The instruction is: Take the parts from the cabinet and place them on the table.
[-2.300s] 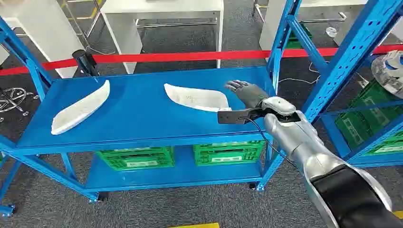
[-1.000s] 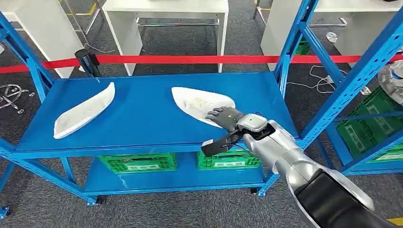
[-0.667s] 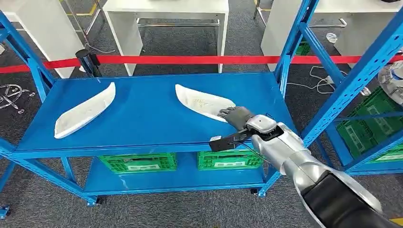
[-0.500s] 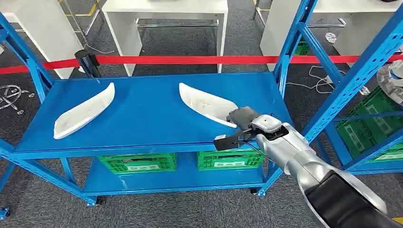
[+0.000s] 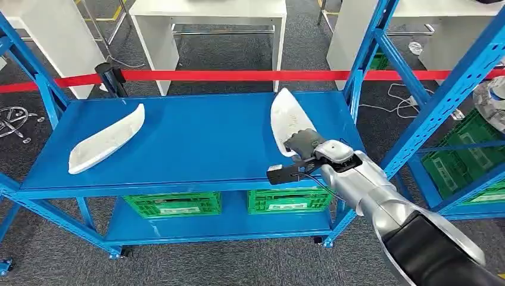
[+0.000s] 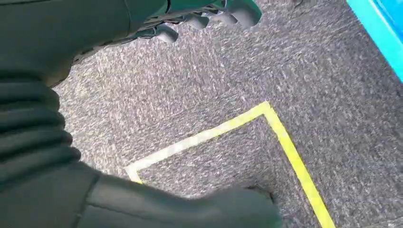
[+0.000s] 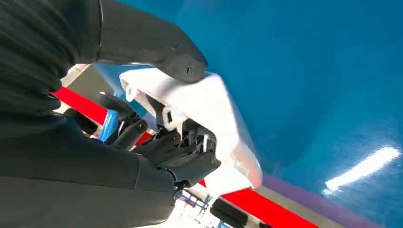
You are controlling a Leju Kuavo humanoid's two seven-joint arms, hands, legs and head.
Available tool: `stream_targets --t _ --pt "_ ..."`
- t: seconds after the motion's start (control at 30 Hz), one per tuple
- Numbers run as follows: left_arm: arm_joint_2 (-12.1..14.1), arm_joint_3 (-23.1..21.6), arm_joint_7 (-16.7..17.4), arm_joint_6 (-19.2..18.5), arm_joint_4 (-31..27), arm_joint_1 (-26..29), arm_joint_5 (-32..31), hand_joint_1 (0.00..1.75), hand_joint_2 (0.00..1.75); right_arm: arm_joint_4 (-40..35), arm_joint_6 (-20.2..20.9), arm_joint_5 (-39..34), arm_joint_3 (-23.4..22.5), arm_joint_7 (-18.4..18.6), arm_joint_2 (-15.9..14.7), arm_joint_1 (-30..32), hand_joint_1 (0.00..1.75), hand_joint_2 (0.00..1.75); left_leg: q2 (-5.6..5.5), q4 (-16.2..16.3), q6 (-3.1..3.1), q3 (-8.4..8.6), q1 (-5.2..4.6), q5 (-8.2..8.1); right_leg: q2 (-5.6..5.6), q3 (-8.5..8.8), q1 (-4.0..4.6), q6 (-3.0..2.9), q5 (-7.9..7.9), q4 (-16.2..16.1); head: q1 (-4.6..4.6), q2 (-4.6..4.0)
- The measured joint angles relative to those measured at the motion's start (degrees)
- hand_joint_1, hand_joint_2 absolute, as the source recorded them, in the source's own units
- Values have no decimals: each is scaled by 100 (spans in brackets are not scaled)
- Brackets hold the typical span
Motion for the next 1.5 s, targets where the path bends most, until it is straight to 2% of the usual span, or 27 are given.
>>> stream_targets --t 0.23,0.4,0.8,1.03,1.27,1.5 --pt "2 0 -238 -203 0 -3 -7 0 175 0 -15 -42 0 -11 0 -4 175 175 0 0 0 2 0 0 0 1 0 0 0 0 0 0" --pt "9 0 -234 -81 0 -11 -24 0 175 0 -94 -107 0 0 2 -20 175 175 0 0 -1 2 0 0 0 1 1 0 0 0 0 0" --pt "17 90 9 -20 0 -32 116 0 175 -2 -523 -398 -9 166 133 -502 175 175 0 -1 -1 1 0 0 1 0 1 0 0 3 0 0" --pt "17 116 168 -63 0 -76 103 0 175 -101 -934 -614 -206 249 284 -866 175 175 0 -1 -1 1 0 0 0 -1 1 -1 -1 6 0 0" --pt "17 138 229 -74 -2 -137 68 0 175 -240 -1151 -627 -380 304 393 -997 175 175 -1 -1 -1 3 0 0 0 0 1 -3 -2 6 0 0" --pt "17 153 324 -74 -4 -170 116 0 175 -383 -1484 -500 -483 553 483 -1153 175 175 1 -1 -1 3 0 0 1 -1 1 -3 -2 7 0 0"
